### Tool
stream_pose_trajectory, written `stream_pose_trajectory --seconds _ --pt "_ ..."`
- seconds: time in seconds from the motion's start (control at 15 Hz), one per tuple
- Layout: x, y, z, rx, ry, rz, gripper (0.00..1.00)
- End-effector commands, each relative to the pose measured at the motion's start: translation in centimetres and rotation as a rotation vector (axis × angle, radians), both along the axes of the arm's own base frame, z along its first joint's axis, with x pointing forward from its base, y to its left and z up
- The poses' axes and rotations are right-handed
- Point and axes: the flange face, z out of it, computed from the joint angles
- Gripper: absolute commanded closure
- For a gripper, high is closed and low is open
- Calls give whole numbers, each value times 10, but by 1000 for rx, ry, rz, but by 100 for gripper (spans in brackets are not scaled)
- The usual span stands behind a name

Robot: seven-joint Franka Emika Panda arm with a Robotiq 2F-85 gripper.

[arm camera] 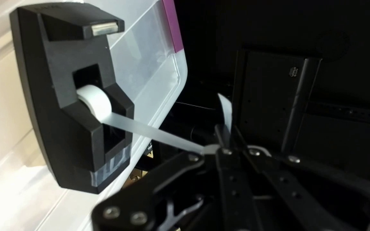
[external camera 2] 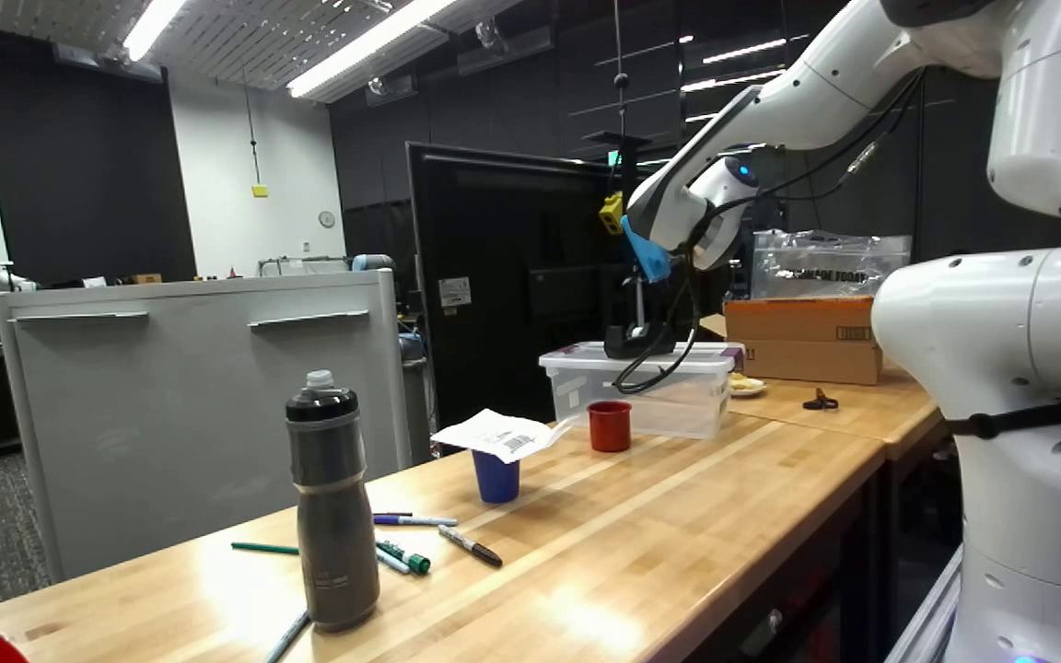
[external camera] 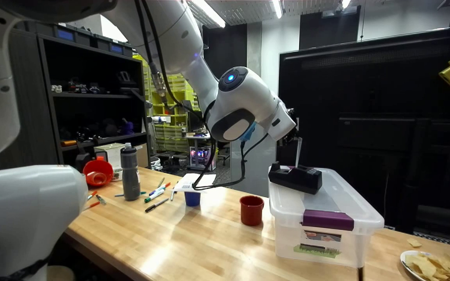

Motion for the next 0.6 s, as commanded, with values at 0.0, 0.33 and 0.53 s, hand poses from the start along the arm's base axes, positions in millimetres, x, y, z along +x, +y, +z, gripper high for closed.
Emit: stream_pose_trajectory --seconds 0.0,0.33,0.53 --pt "1 1 26 -30 -47 -30 100" --pt "0 5 33 -39 -61 -26 100" --pt "1 9 35 -47 -60 -20 100"
